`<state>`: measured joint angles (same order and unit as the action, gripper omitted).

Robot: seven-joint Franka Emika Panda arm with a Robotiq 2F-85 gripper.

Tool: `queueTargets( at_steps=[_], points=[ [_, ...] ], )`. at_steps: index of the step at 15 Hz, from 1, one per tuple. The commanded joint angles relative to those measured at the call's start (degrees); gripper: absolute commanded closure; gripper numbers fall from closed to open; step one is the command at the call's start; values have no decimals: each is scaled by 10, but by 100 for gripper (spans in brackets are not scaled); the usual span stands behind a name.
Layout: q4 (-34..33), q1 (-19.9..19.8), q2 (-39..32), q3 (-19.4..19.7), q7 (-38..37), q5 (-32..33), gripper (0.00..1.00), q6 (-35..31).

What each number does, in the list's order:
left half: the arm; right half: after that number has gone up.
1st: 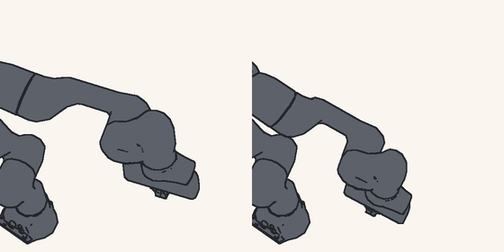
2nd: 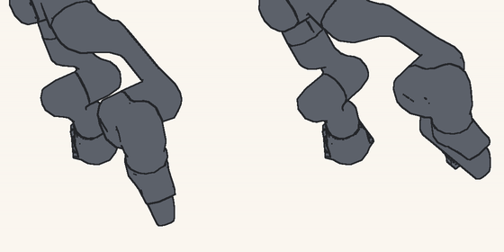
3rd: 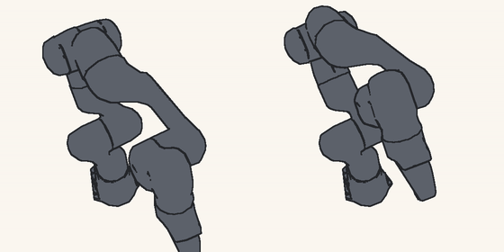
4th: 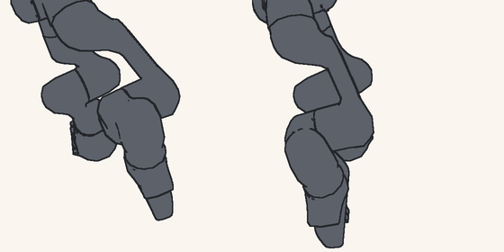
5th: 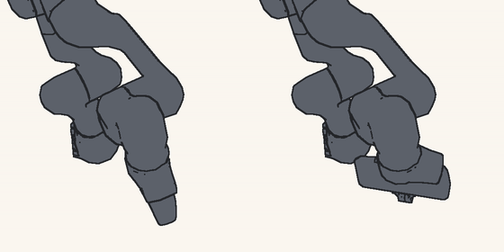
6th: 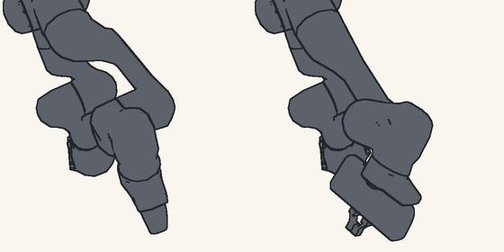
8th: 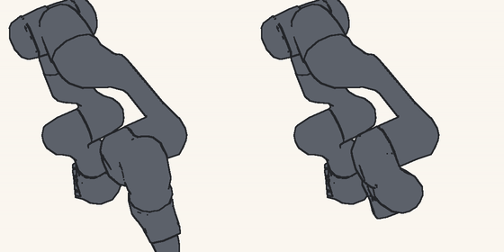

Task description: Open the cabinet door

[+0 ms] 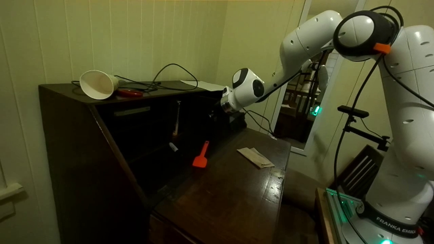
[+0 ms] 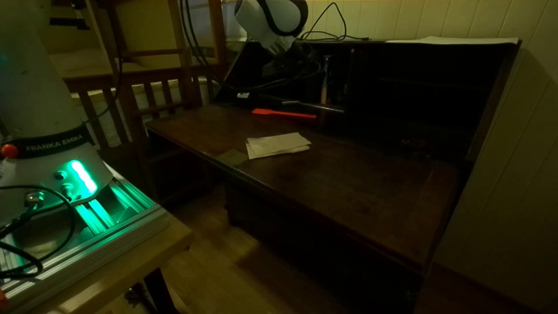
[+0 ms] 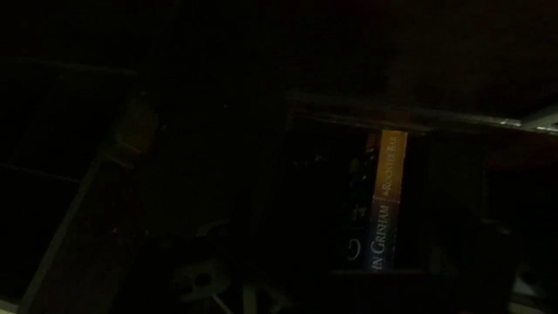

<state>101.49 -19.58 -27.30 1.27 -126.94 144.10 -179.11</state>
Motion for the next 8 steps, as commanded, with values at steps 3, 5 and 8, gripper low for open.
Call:
queueTargets(
  at_steps=[3,5,8],
  points=[
    [-12,-1,2,1,2,0,0,0],
    [-32,-22,-8,-28,-4,0,0,19],
    [-60,-39,-19,-53,2,0,0,40]
  ],
)
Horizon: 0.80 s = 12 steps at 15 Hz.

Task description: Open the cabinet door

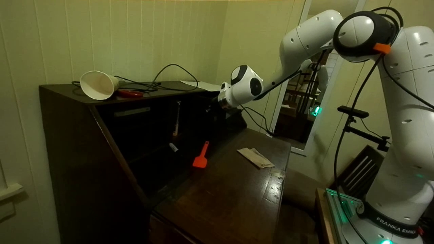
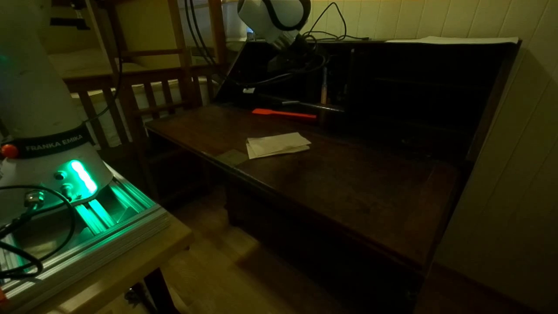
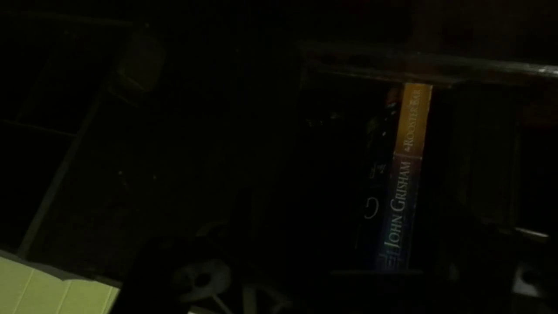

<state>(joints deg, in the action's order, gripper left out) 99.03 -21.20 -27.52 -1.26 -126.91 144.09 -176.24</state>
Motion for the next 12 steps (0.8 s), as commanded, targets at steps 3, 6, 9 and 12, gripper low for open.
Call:
queueTargets(
  at_steps=[3,6,9,12],
  points=[
    [-67,-37,-37,-48,6,0,0,5],
    [-91,-50,-59,-67,9,0,0,-2],
    [-119,-62,-89,-85,11,0,0,-5],
    [-148,-67,-119,-93,11,0,0,-8]
  ],
)
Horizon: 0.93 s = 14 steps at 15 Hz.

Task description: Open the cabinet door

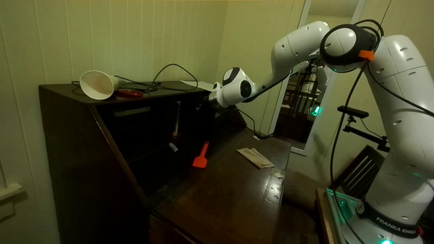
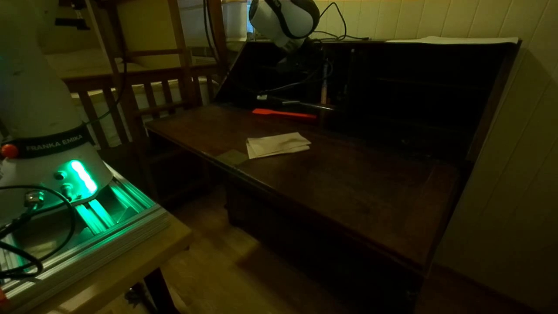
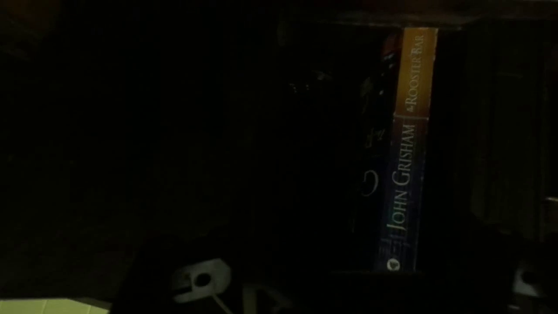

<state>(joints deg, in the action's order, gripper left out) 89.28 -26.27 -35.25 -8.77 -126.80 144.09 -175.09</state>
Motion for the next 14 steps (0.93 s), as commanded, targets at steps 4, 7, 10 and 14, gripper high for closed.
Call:
queueTargets(
  at_steps=[4,7,10,14],
  points=[
    [-95,-12,-78,-13,14,0,0,-38],
    [-113,2,-91,5,23,-10,0,-59],
    [-88,-2,-78,-2,11,0,0,-48],
    [-90,-2,-80,-2,13,0,0,-51]
  ],
)
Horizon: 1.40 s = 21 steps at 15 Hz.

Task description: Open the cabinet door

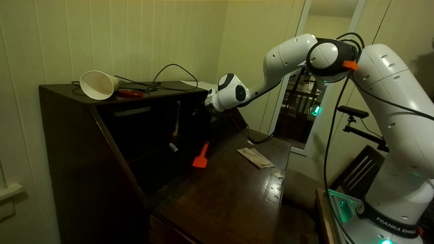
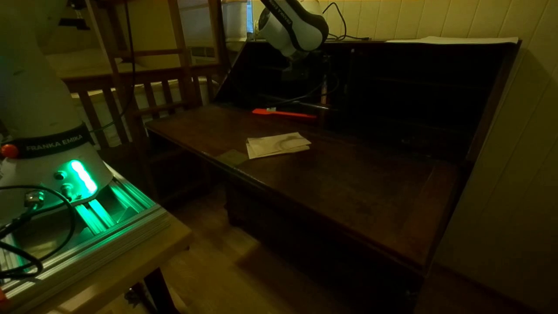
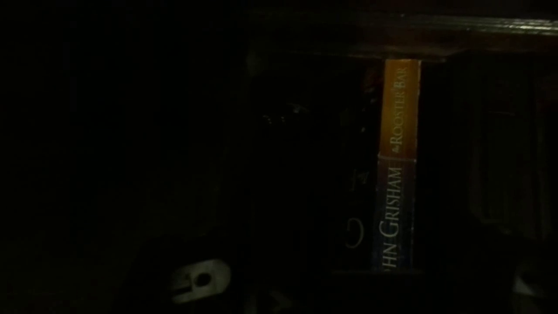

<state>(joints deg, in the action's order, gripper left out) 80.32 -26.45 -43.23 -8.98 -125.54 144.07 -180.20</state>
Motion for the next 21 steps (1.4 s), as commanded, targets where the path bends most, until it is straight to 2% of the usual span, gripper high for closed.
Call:
queueTargets(
  at_steps=[1,10,17,21],
  points=[
    [0,0,0,0,0,0,0,0],
    [-39,-14,-24,-25,32,0,0,-22],
    [-91,-8,-54,-23,48,0,0,-62],
    [-123,3,-72,-8,51,-3,0,-87]
  ],
)
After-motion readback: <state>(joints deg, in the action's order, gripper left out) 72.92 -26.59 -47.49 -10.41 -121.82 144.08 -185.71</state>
